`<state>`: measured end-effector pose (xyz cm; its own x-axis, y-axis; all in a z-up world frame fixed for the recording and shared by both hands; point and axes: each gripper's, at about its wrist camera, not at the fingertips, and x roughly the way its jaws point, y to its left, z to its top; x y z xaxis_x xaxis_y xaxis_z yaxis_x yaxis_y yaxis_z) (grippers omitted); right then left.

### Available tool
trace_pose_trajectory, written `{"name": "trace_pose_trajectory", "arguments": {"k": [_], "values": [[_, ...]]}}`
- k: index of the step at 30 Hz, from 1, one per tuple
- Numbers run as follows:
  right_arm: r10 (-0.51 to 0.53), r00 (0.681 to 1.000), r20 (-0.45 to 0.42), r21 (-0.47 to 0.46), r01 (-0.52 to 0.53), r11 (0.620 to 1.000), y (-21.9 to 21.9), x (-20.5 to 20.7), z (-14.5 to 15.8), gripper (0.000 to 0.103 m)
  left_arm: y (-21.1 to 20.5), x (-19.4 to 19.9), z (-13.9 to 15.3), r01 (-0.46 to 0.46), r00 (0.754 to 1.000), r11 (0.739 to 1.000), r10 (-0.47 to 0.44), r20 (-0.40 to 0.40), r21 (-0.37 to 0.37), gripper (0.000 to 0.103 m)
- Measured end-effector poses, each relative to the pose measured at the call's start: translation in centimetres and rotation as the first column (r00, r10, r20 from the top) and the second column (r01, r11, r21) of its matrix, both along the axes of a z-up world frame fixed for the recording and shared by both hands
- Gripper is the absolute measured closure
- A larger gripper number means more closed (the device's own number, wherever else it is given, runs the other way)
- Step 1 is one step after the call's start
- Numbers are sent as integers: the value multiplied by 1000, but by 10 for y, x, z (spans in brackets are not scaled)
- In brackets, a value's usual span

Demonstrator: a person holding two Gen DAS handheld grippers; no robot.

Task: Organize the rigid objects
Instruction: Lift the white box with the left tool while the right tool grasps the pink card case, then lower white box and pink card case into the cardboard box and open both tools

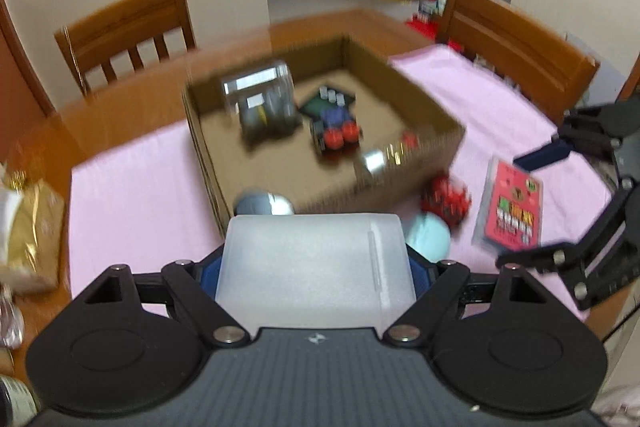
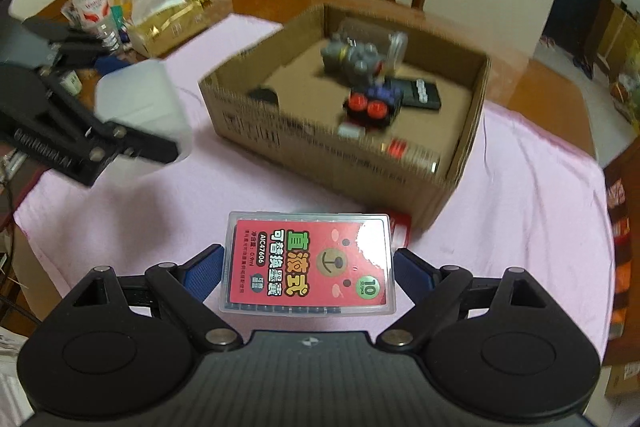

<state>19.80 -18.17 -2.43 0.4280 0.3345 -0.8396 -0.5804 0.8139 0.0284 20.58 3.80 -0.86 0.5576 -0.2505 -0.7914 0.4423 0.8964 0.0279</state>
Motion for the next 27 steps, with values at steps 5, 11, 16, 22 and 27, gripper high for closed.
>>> {"name": "trace_pose_trajectory", "arguments": {"k": [5, 11, 16, 22, 27], "values": [[5, 999, 50, 12, -6, 1000, 0, 18, 19, 10, -9, 33, 10, -16, 997, 1000, 17, 79, -16, 20], [-2, 996, 86, 9, 1, 1000, 1, 36, 27, 10, -23, 75, -2, -23, 994, 1000, 22, 103, 4, 20], [2, 995, 95, 0, -2, 1000, 3, 45, 28, 10, -32, 104, -26, -40, 996, 998, 37, 81, 40, 20], [-10, 995, 96, -2, 10, 1000, 2, 55, 26, 10, -28, 127, -51, -100, 992, 994, 95, 85, 46, 10], [-14, 995, 95, -3, 14, 1000, -2, 63, 26, 10, -18, 123, -43, -153, 985, 988, 150, 82, 29, 8]]}}
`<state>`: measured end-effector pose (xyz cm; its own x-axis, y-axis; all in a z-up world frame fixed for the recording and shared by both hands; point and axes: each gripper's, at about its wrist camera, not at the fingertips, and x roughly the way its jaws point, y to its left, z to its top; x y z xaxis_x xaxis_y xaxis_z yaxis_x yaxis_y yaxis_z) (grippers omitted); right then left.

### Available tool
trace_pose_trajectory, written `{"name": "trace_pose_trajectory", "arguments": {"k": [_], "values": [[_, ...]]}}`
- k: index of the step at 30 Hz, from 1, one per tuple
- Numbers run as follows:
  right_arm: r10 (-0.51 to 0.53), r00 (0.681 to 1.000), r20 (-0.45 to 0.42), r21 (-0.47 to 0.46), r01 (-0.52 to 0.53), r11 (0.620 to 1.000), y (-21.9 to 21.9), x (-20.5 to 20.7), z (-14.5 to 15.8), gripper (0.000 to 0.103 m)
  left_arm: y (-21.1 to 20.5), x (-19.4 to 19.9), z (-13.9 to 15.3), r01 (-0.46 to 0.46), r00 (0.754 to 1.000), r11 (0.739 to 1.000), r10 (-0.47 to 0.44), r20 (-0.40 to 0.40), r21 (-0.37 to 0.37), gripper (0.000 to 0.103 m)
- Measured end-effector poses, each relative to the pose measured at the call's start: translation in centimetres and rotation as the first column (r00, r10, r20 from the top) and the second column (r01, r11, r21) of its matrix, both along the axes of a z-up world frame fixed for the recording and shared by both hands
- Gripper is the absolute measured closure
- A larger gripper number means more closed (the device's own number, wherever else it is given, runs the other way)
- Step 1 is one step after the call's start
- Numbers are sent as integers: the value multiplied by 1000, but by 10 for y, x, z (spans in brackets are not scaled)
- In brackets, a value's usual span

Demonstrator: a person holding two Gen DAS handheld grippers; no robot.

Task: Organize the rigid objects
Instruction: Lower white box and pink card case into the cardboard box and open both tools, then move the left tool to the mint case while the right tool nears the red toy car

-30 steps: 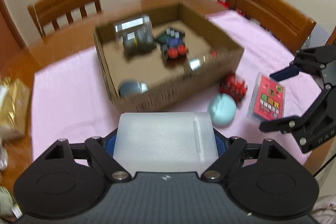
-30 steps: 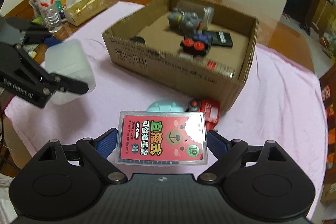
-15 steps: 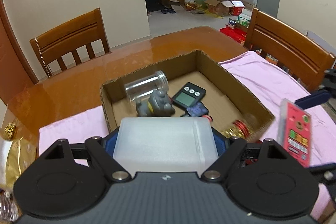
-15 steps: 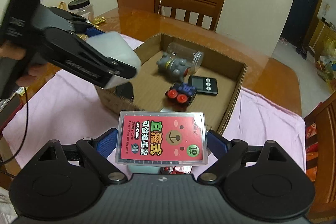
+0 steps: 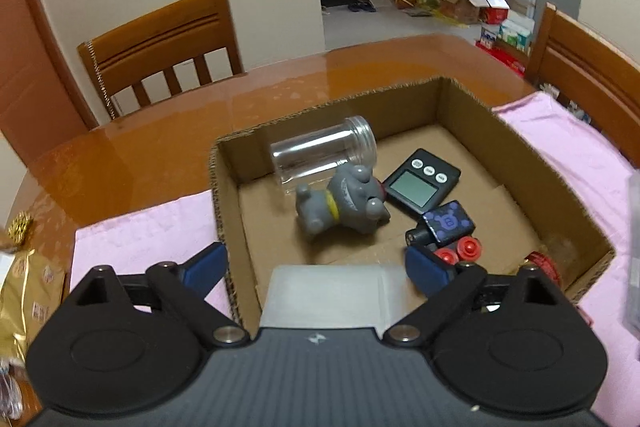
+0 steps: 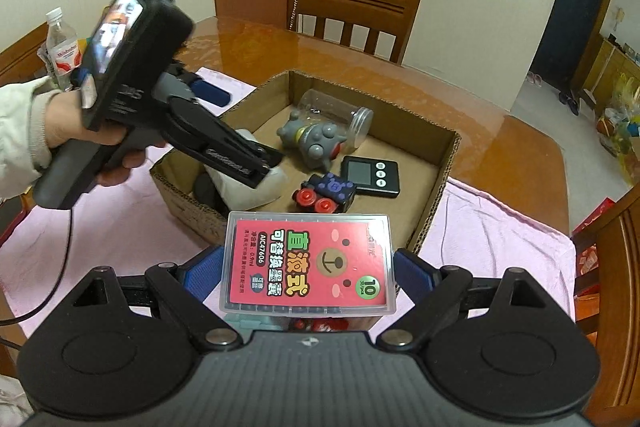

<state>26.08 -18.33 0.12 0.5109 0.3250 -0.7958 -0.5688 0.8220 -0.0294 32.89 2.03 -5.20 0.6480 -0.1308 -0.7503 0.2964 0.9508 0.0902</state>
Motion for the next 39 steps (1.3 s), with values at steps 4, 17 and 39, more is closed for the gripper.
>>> {"name": "trace_pose_trajectory", "arguments": {"k": [4, 17, 39], "values": [[7, 1000, 6, -7, -7, 1000, -1, 12, -1, 10, 12, -22, 19, -29, 1000, 999, 29, 5, -44, 4], [71, 997, 8, -68, -70, 995, 4, 76, -17, 10, 30, -113, 45, -209, 977, 974, 212, 20, -88, 1], [39, 999, 18, 20, -39, 999, -28, 58, -16, 0, -7, -158, 31, -383, 924, 924, 382, -32, -24, 1]]}}
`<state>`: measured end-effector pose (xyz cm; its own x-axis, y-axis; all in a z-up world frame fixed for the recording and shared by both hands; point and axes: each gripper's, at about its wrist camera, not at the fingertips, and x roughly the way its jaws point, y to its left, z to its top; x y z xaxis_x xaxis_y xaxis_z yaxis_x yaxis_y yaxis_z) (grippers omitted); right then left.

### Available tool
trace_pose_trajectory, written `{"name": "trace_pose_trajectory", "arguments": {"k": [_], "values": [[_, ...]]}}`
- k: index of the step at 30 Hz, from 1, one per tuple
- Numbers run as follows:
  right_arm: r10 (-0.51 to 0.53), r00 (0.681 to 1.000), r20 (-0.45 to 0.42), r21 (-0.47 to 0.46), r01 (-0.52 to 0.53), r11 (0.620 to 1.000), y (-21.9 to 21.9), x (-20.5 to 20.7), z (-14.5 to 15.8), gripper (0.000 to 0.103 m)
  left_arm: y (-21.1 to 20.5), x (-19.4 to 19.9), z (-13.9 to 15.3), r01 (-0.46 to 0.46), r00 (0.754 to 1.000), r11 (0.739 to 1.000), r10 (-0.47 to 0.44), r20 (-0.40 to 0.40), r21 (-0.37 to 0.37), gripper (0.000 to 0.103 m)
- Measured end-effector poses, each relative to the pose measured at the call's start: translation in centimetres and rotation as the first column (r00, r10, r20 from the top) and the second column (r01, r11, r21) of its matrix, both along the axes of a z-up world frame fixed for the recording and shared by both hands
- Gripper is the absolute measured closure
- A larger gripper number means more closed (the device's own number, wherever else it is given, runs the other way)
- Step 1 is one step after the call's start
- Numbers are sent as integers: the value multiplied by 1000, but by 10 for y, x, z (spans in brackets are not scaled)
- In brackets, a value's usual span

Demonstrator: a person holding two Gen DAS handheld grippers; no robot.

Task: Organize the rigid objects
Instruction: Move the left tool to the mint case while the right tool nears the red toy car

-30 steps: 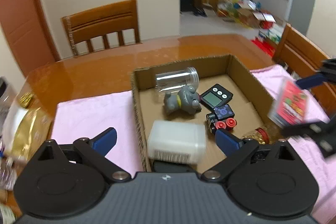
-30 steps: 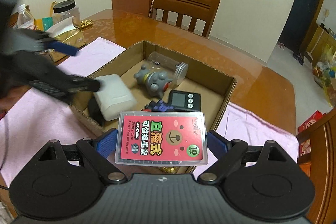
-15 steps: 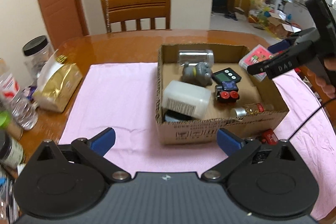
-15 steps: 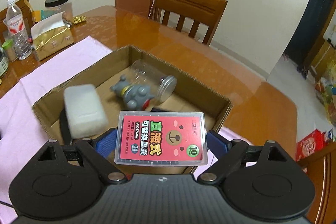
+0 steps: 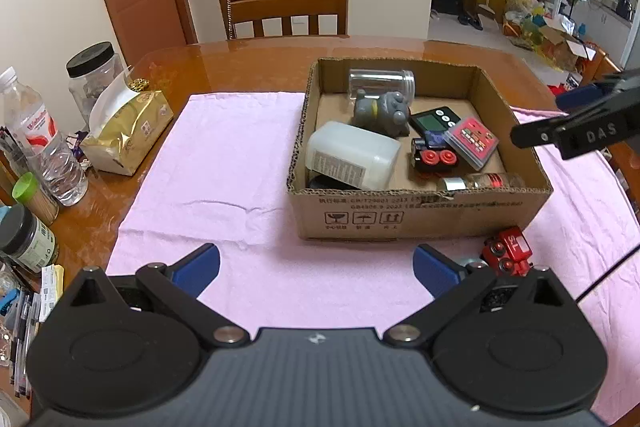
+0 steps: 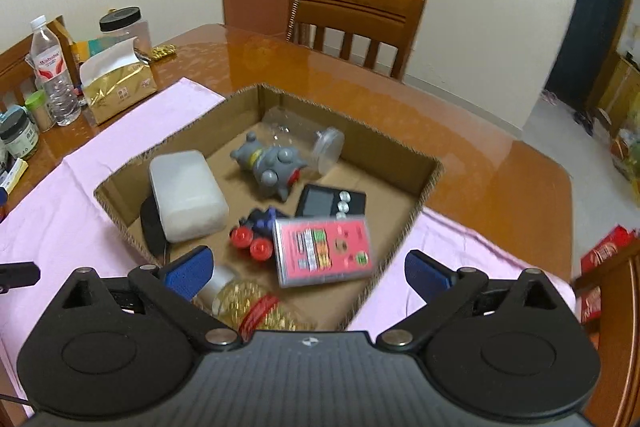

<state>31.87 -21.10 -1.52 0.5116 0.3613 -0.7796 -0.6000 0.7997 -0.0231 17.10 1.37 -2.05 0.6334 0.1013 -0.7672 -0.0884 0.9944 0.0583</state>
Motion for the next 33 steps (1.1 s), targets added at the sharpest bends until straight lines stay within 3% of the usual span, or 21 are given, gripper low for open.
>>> {"name": "trace_pose_trajectory", "arguments": {"k": [5, 10, 21, 33], "values": [[-100, 995, -24, 35, 101, 994, -16, -22, -4, 0, -6, -1, 0, 25, 1000, 1000, -25, -6, 6, 1], [-209, 973, -93, 56, 215, 975, -23, -48, -29, 0, -4, -1, -9, 64, 998, 998, -64, 9, 22, 1], [-371, 917, -144, -27, 371, 928, 10, -59, -95, 0, 13, 6, -31, 123, 992, 992, -124, -22, -29, 1], [-450, 881, -146, -130, 434, 891, -18, -60, -112, 0, 17, 14, -41, 205, 978, 978, -206, -36, -32, 1]]}}
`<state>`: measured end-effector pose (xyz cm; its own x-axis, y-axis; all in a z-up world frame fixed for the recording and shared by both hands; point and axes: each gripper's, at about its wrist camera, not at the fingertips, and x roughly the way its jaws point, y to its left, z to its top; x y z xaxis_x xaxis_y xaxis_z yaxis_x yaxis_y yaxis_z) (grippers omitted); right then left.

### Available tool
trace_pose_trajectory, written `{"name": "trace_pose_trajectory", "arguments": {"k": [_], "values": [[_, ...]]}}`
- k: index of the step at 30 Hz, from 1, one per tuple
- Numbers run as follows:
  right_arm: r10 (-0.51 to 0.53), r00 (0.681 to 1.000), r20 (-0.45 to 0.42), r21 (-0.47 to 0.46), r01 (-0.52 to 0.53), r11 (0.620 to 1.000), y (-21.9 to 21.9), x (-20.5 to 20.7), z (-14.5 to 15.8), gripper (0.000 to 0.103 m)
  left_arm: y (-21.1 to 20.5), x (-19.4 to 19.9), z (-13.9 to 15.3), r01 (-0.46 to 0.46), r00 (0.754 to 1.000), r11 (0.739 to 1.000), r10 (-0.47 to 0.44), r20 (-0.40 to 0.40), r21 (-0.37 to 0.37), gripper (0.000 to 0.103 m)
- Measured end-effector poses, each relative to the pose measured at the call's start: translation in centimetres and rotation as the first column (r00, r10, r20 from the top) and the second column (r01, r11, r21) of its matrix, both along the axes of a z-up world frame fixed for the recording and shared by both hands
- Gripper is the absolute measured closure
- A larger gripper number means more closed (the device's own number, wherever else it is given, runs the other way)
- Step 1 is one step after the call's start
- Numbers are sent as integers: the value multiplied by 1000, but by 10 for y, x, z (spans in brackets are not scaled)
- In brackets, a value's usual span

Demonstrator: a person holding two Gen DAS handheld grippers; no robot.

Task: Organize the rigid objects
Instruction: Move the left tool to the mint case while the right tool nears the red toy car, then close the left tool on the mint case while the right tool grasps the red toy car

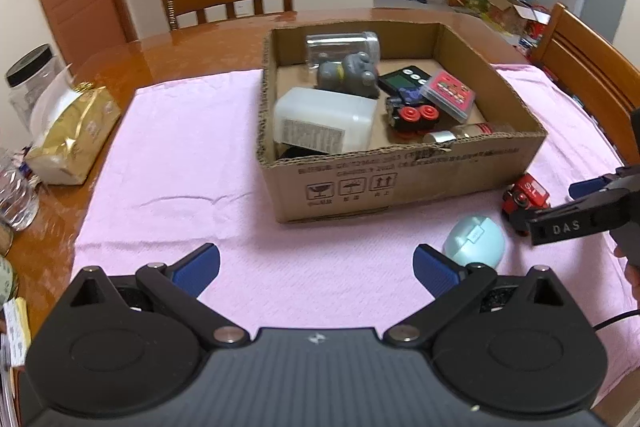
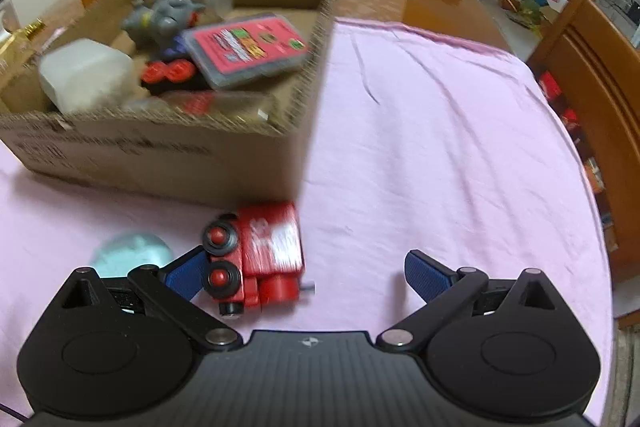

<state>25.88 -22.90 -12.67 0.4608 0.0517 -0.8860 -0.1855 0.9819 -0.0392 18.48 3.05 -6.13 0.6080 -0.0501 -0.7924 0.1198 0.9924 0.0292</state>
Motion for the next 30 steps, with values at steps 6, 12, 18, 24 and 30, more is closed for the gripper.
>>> {"name": "trace_pose_trajectory", "arguments": {"k": [6, 12, 18, 24, 30], "values": [[41, 999, -16, 8, -41, 999, -13, -8, -8, 0, -20, 9, -12, 120, 993, 993, -120, -16, 2, 1], [79, 997, 4, 16, -79, 997, -16, -10, -7, 0, -53, 16, -35, 294, 955, 956, -294, -35, 5, 1], [129, 991, 22, 22, -130, 991, -23, -19, -5, 0, -82, 22, -54, 443, 896, 896, -441, -54, 25, 23], [151, 988, 35, 25, -152, 988, -27, -22, -5, 0, -98, 29, -63, 514, 858, 857, -511, -60, 41, 32], [158, 986, 54, 28, -160, 987, -27, -24, -6, 0, -106, 39, -62, 518, 853, 855, -518, -65, -13, 51]]}}
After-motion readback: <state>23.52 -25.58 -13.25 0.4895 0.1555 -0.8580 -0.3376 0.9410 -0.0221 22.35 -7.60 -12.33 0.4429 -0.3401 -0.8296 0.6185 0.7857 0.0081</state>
